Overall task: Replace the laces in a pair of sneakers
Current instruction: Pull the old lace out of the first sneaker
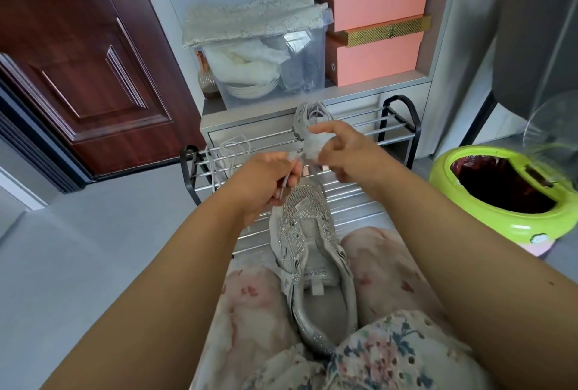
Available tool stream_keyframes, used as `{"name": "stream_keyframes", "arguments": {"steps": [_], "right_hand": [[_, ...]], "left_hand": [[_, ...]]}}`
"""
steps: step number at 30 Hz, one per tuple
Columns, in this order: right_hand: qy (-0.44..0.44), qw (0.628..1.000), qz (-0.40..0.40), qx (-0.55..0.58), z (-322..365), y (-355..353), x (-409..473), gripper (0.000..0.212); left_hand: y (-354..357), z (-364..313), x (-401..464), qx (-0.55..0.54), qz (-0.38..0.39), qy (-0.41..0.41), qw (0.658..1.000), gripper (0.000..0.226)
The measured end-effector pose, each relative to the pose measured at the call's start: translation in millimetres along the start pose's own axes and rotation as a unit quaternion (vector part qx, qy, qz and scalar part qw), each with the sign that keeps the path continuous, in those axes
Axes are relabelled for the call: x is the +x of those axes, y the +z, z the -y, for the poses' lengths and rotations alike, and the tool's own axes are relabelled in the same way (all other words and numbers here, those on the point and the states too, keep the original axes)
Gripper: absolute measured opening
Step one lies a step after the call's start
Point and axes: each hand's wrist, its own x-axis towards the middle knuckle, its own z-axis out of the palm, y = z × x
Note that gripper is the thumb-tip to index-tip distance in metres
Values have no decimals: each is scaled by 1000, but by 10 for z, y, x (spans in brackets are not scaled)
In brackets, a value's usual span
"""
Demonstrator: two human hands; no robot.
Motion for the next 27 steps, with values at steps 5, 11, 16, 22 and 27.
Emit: {"name": "stream_keyframes", "arguments": {"steps": [5,11,16,22,27], "right_hand": [[-41,987,96,-121,-23,-3,9,22],[35,985,14,-170,-231,-347,-4,23],[47,953,-25,-297,-261,-582,-38,30],[-45,889,130,-436,247,-318,-100,15],[-59,980,64,-179,442,-243,-109,10]], "left_hand": [[-125,-204,31,-89,10,37,995,30],[-376,-262,88,-287,-117,68,948,29],[-431,-158,126,-326,-186,84,923,26],[-3,-94,218,-64,-106,69,990,21],[246,-53,212,-100,-8,35,994,22]]}}
